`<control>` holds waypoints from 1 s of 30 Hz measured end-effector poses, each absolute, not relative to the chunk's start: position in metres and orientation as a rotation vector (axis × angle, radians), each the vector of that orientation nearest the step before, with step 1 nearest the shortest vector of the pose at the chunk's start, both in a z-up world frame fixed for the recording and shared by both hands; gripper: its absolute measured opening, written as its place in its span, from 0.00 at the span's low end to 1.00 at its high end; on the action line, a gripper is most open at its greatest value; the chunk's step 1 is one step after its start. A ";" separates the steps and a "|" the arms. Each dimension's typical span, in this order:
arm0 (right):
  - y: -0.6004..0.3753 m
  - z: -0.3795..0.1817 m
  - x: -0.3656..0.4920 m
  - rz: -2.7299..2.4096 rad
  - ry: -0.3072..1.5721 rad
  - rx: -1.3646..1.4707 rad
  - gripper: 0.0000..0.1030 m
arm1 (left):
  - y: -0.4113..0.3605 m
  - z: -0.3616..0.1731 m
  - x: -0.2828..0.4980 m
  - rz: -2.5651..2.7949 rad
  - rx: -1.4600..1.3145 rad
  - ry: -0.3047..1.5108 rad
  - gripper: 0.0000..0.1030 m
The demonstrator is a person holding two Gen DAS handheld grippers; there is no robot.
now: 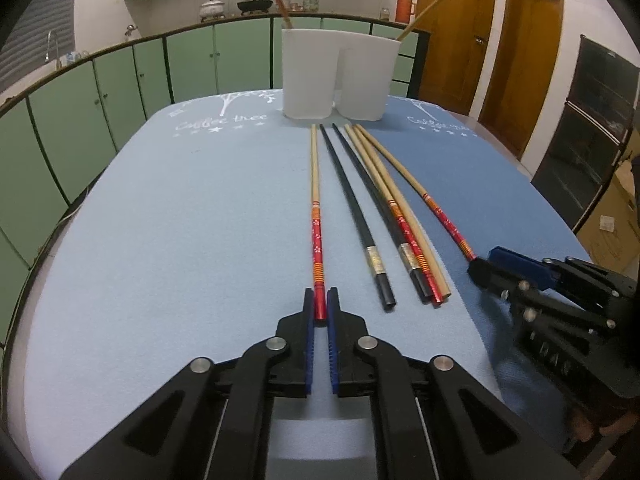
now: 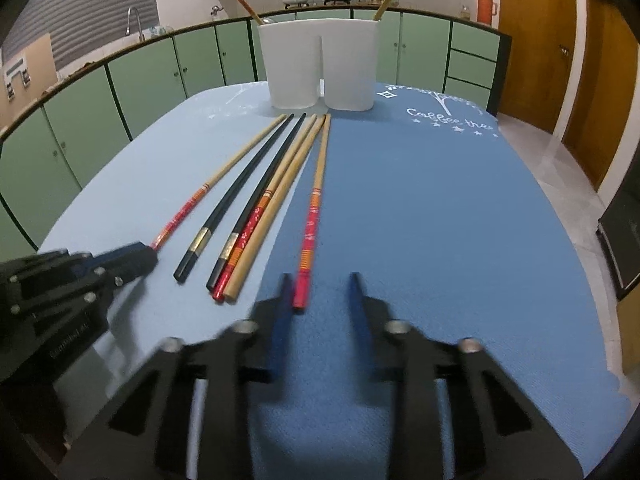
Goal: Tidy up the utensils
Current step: 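Lift both chopsticks and carry them over the white holder with both tools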
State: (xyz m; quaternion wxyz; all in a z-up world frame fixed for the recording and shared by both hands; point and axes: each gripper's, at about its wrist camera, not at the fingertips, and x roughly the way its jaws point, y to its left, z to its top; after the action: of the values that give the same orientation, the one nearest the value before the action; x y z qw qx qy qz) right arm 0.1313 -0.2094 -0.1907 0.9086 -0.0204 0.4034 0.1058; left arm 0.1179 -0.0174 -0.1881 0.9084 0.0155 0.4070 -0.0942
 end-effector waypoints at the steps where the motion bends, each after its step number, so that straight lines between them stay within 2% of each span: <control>1: -0.211 -0.190 0.131 0.219 0.837 -0.034 0.05 | -0.019 -0.188 0.118 -0.196 0.034 0.839 0.06; 8: -0.226 -0.174 0.132 0.231 0.834 0.012 0.05 | -0.022 -0.172 0.114 -0.211 0.052 0.807 0.05; 30: -0.251 -0.029 0.137 0.322 0.591 0.052 0.05 | -0.012 -0.026 0.113 -0.232 0.043 0.497 0.05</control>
State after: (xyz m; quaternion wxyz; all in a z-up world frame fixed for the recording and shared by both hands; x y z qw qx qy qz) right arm 0.1374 -0.2511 -0.0288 0.9436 0.0256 0.2900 0.1578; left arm 0.1132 -0.0117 -0.0261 0.9624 0.0213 0.2456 -0.1143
